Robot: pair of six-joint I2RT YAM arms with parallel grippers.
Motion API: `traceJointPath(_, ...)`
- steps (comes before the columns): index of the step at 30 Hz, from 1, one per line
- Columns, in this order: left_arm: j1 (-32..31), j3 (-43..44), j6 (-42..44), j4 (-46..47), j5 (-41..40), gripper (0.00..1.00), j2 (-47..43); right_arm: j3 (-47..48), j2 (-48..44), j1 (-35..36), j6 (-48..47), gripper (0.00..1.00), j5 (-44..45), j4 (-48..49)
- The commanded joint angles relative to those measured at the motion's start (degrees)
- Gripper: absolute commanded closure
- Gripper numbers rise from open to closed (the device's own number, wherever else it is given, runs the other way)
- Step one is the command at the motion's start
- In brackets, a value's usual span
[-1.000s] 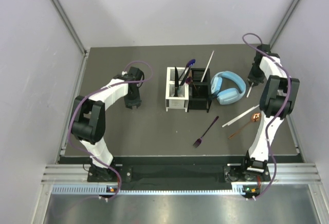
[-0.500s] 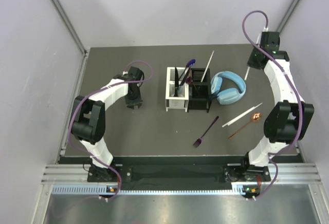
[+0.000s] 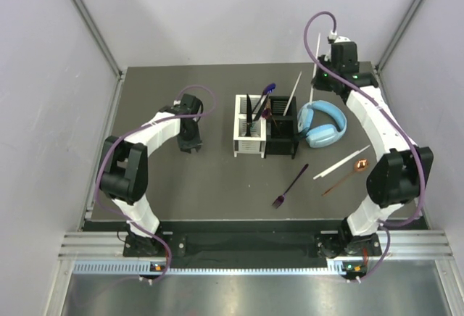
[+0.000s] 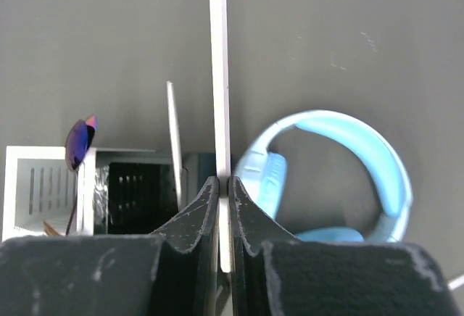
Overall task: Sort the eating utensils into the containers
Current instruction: Pick up the chopstick from the center of the board, then place the chopstick in the container.
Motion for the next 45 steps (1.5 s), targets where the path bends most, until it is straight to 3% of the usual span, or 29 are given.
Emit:
traceJointPath(1, 0.29, -0.94, 0.28, 1.11, -0.05, 0.67, -3.72, 2.95, 3.93, 3.25, 0.34, 1.0, -0.13, 5.97)
traceJointPath(19, 0.37, -2.87, -0.34, 0.76, -1.98, 0.67, -4.77, 7.26, 12.55, 9.67, -0.1, 1.0, -1.45, 8.08)
traceJointPath(35, 0.29, -4.28, 0.63, 0.32, -3.03, 0.67, -6.71, -13.39, 8.33, 12.3, -0.54, 1.0, 0.22, 24.16)
traceJointPath(43, 0.29, -4.28, 0.54, 0.23, -2.77, 0.67, -7.24, -17.61, 3.68, 12.22, -1.07, 1.0, 1.1, 22.24)
traceJointPath(45, 0.29, -4.45, 0.19, 0.49, -2.42, 0.67, -7.15, -18.31, 1.75, 12.3, -1.51, 0.94, 1.1, 21.88)
